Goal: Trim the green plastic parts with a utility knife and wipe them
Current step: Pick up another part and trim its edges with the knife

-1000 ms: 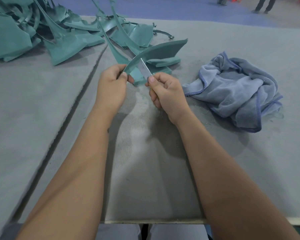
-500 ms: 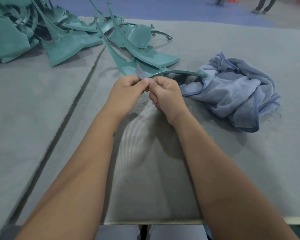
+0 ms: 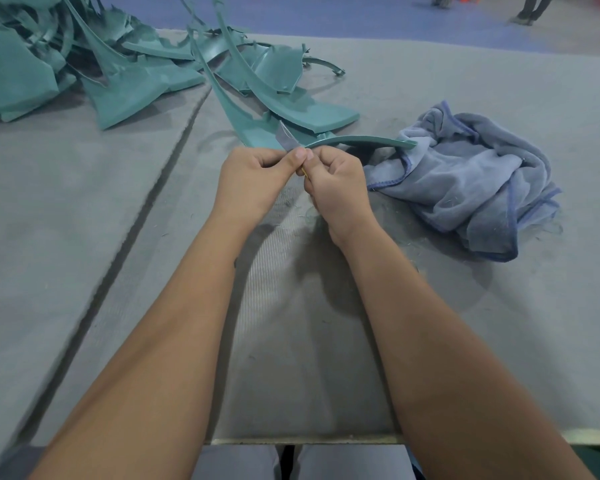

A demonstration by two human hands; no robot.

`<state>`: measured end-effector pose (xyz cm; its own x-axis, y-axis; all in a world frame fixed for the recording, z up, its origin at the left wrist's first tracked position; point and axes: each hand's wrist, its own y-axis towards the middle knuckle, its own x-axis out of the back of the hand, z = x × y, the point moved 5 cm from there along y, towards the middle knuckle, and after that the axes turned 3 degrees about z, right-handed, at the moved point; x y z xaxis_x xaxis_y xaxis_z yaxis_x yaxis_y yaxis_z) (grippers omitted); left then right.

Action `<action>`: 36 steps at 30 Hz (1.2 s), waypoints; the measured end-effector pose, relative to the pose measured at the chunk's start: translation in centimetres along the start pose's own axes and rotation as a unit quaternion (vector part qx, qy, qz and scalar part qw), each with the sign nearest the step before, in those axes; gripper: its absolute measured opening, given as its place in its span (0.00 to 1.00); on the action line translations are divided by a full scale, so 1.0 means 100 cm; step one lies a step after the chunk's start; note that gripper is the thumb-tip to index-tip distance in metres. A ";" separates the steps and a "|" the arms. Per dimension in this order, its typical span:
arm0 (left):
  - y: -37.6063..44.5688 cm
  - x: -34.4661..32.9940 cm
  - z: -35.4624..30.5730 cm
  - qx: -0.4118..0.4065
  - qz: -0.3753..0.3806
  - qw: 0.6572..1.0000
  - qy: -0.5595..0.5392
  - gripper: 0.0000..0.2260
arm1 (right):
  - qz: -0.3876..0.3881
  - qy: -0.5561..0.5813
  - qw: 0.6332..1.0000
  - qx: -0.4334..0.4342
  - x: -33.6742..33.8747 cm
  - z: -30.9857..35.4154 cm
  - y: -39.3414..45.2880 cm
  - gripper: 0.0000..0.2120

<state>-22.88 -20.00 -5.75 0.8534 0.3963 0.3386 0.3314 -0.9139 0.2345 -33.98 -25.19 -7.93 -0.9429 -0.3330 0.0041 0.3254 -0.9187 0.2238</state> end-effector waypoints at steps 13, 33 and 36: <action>0.003 -0.005 0.010 -0.031 -0.023 0.999 0.002 0.19 | -0.035 0.012 0.999 0.009 0.005 -0.004 0.003 0.17; -0.005 0.016 0.001 -0.065 -0.103 0.981 0.148 0.12 | -0.127 0.154 0.979 -0.039 0.043 -0.005 0.005 0.16; -0.002 0.021 -0.003 -0.079 -0.100 0.955 0.268 0.13 | -0.087 0.112 0.989 -0.052 0.035 -0.007 0.006 0.16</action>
<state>-21.25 -18.95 -4.82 0.4373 0.5883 0.6801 0.3645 -0.8074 0.4640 -36.99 -27.06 -8.48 -0.9497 -0.1961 -0.2442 0.1763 -0.9792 0.1006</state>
